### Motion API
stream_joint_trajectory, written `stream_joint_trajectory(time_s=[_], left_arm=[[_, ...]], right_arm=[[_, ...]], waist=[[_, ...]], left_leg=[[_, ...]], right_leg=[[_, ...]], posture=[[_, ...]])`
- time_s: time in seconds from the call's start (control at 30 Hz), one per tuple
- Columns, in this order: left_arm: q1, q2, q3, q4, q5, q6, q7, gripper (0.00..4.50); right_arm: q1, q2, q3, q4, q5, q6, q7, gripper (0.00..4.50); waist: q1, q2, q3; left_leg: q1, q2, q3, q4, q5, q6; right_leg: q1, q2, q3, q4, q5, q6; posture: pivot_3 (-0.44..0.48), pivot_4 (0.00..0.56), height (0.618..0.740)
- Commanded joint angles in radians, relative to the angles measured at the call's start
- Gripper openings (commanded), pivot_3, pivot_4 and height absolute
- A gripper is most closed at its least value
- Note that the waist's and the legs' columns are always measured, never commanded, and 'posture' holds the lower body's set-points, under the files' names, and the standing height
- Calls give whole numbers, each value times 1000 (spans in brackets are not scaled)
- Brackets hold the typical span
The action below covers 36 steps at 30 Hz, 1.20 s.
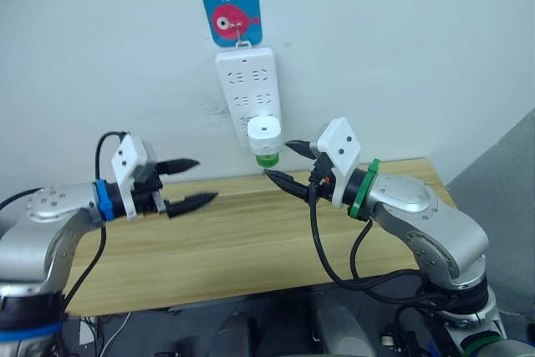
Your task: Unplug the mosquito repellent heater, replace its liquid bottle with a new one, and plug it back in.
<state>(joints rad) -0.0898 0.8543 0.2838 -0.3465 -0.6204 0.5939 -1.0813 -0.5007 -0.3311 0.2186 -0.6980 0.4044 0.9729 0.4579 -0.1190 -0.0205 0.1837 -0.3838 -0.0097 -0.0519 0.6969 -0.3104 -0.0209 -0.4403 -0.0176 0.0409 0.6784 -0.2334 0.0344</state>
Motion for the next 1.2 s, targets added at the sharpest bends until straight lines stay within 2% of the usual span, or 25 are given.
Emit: stream_joint_trajectory(time_s=[0.03, 0.23, 0.6, 1.2], left_arm=[[54, -12, 66, -157, -94, 49, 51, 4466], [112, -78, 58, -278, -143, 32, 134, 4466], [120, -127, 18, -280, -89, -76, 176, 4466], [92, -116, -5, -261, -88, -85, 206, 4466]], right_arm=[[-1, -20, -10, -24, 29, -49, 44, 2128], [-23, -37, 55, 40, -20, -108, 55, 13], [-78, 61, 117, 226, -173, -202, -58, 13], [-69, 148, 136, 322, -288, -254, -114, 13]], waist=[[17, 0, 0], [39, 0, 0], [38, 0, 0], [38, 0, 0]], left_leg=[[1, 0, 0, 0, 0, 0], [4, 0, 0, 1, 0, 0], [3, 0, 1, 0, 0, 0], [3, 0, 1, 0, 0, 0]], right_leg=[[1, 0, 0, 0, 0, 0], [4, 0, -1, 0, 0, 0], [3, 1, 0, 1, 0, -1], [3, 1, -1, 1, 0, -1]], posture=[[-71, 153, 730], [-58, 150, 730], [-58, 136, 730], [-53, 132, 730]])
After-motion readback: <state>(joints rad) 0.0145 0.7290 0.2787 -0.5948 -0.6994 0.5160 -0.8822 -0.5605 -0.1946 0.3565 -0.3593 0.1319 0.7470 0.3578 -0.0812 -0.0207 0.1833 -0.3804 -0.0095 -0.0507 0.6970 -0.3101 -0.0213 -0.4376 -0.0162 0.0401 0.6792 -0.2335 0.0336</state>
